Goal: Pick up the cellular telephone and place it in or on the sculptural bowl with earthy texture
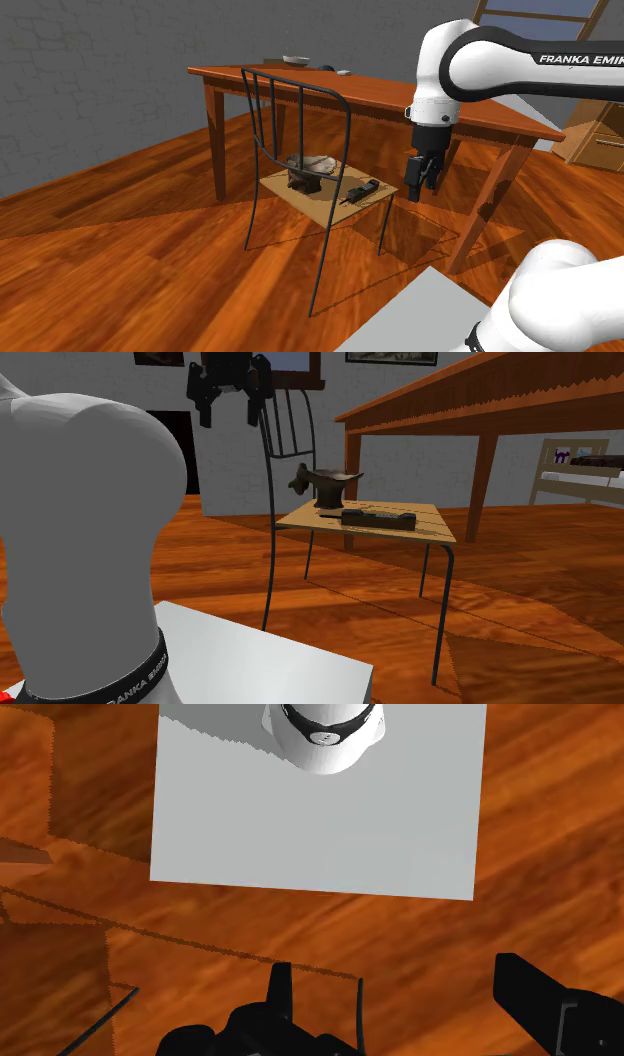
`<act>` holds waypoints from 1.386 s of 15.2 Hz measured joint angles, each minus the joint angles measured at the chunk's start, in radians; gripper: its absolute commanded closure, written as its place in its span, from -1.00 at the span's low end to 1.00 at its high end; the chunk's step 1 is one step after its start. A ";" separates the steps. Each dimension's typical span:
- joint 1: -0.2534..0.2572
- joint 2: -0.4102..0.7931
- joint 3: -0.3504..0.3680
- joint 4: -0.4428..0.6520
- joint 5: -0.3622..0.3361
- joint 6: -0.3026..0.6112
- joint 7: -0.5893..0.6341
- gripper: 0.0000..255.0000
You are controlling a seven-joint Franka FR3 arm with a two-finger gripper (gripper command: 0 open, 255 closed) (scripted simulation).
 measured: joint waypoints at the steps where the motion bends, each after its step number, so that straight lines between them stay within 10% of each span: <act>1: 0.000 0.000 0.000 0.000 0.000 0.000 0.000 -1.00; 21: -0.239 0.618 0.082 0.208 0.030 0.496 0.725 -1.00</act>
